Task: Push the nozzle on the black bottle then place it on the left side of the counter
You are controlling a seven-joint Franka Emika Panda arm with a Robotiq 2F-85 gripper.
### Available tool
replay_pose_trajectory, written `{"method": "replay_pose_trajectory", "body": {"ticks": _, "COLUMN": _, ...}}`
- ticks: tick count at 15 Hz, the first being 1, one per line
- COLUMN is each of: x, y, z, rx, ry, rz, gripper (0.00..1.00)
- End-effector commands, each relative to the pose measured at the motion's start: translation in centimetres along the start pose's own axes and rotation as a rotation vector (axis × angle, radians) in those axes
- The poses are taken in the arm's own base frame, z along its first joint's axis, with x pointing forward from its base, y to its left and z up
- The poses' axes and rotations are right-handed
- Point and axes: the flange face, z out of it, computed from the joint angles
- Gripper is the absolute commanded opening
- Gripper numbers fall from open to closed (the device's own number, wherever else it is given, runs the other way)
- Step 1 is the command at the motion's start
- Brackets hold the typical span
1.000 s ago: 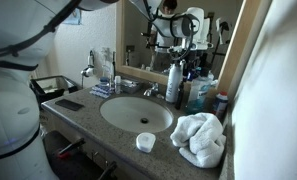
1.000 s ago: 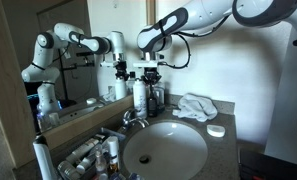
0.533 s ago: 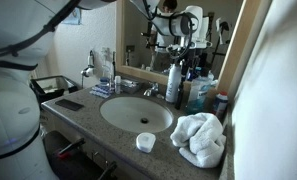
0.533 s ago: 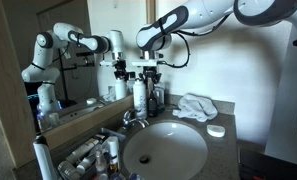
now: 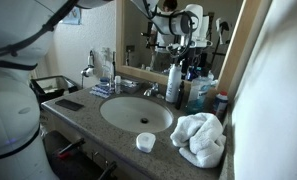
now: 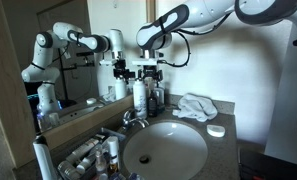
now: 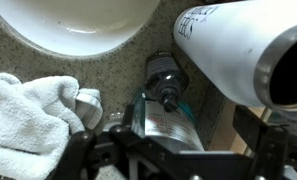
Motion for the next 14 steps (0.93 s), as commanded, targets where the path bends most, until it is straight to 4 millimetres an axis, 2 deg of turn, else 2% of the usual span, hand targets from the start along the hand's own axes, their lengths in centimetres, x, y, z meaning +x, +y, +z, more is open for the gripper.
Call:
{"method": "replay_pose_trajectory", "body": {"ticks": 1, "x": -0.6, "y": 1.0, "z": 0.5, "rx": -0.017, "ry": -0.024, "rz": 0.006, "gripper": 1.00}}
{"method": "replay_pose_trajectory", "body": {"ticks": 5, "x": -1.0, "y": 1.5, "z": 2.4, "rx": -0.039, "ry": -0.047, "rz": 0.004, "gripper": 1.00}}
{"method": "replay_pose_trajectory", "body": {"ticks": 6, "x": -1.0, "y": 1.6, "z": 2.7, "rx": -0.042, "ry": -0.049, "rz": 0.004, "gripper": 0.83}}
{"method": "replay_pose_trajectory", "body": {"ticks": 7, "x": -1.0, "y": 1.7, "z": 2.8, "rx": -0.048, "ry": -0.046, "rz": 0.005, "gripper": 0.74}}
{"method": "replay_pose_trajectory", "body": {"ticks": 14, "x": -1.0, "y": 1.8, "z": 3.2, "rx": -0.054, "ry": -0.036, "rz": 0.006, "gripper": 0.20}}
